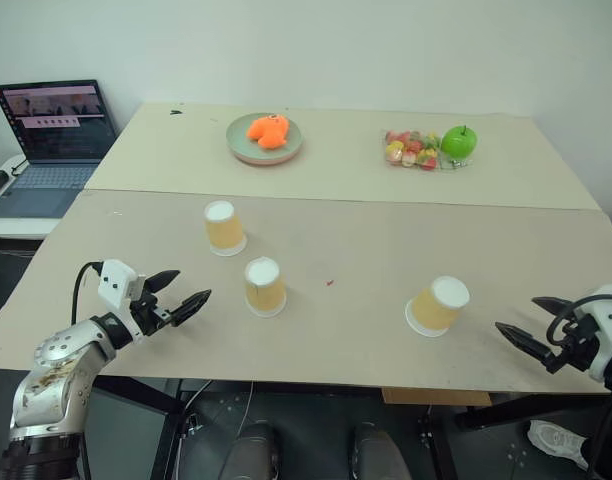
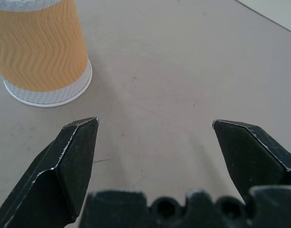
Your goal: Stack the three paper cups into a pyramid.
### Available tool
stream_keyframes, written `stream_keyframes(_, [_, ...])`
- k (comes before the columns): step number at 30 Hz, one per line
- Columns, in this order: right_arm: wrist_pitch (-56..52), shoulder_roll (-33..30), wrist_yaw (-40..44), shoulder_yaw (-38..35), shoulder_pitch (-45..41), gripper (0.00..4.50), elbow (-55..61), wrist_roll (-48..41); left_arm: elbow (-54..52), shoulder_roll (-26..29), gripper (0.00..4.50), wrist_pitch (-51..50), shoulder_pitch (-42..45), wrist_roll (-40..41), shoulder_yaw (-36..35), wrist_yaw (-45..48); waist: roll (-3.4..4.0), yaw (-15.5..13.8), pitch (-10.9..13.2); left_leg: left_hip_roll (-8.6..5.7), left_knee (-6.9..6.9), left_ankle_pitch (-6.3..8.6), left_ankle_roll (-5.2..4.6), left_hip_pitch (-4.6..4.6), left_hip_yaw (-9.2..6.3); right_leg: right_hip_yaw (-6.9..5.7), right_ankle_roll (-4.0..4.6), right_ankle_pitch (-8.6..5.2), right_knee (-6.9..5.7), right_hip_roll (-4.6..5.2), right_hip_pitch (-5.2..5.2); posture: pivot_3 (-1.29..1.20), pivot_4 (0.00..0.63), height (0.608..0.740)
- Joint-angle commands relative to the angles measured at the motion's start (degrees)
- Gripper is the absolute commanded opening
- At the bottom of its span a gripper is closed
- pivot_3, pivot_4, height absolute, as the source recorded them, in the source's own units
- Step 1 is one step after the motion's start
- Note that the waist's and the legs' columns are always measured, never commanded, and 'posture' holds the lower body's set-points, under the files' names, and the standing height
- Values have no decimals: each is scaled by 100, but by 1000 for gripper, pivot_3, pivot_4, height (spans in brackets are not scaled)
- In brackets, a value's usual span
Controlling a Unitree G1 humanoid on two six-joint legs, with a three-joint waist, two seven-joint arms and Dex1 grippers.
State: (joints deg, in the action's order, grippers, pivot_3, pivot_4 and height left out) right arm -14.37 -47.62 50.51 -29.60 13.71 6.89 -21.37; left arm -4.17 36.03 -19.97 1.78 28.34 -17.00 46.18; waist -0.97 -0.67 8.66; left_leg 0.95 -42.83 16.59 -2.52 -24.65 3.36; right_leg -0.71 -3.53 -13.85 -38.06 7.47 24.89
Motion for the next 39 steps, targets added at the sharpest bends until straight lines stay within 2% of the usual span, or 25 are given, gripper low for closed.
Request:
stream_keyframes(1, [-204,-41,12,-253,-93,4500,338,-353,16,192,4460,-149,407,182,26,291,0,0,0,0,0,0,0,0,0,0,0,0,0,0,0,0,150,676])
stream_keyframes(3, [-1064,-162,38,-694,-372,4500,865,-1444,29,491,4460,-628,984,527,200,795,-5,-23,6,-2,-3,-1,1,-2,-3,-4,0,0,-4,0,0,0,150,676])
stream_keyframes(6, [-1814,-336,-98,-1055,-828,4500,1190,-2437,29,604,4460,-903,1417,701,399,1146,-4,-7,8,0,-9,-8,9,-7,-8,-5,-1,6,-6,-3,1,0,150,676])
stream_keyframes(8, [-2238,-437,-198,-1157,-1086,4500,1358,-2994,-6,622,4460,-985,1565,714,559,1288,-13,32,12,0,0,1,-3,23,-8,-4,-5,5,6,-3,-29,0,150,676])
stream_keyframes(14, [-2847,-457,-367,-576,-1400,4500,2106,-3776,52,483,4460,-1068,1969,749,749,1440,-30,6,32,0,3,6,-6,31,-13,-10,-2,-9,1,-3,-38,0,150,676])
stream_keyframes(19, [-2858,-334,-304,351,-1433,4500,2772,-3793,72,434,4460,-1044,2060,703,848,1560,-35,4,35,1,0,5,-5,37,-15,-10,-5,-3,4,0,-50,0,150,676])
stream_keyframes(25, [-2748,-169,-293,1110,-1547,4500,3002,-3630,34,408,4460,-1119,2119,748,898,1600,-40,-2,38,-2,1,6,-5,32,-16,-11,-6,-3,6,0,-46,0,150,676])
stream_keyframes(31, [-2622,14,-247,1565,-1512,4500,2918,-3299,-361,348,4460,-1483,2117,1075,974,1626,-45,-1,41,-1,0,5,-5,34,-18,-12,-5,-3,5,0,-48,0,150,676])
stream_keyframes(35, [-2541,92,-257,1663,-1584,4500,2783,-3137,-805,375,4460,-1565,1881,1097,1157,1684,-46,0,42,-2,0,5,-5,33,-18,-11,-6,-3,6,0,-48,0,150,676])
stream_keyframes(39, [-2549,180,-283,1643,-1657,4500,2769,-3165,-796,419,4460,-1495,1779,1004,1226,1733,-46,5,43,-1,2,5,-4,36,-18,-12,-5,-3,3,0,-47,0,150,676])
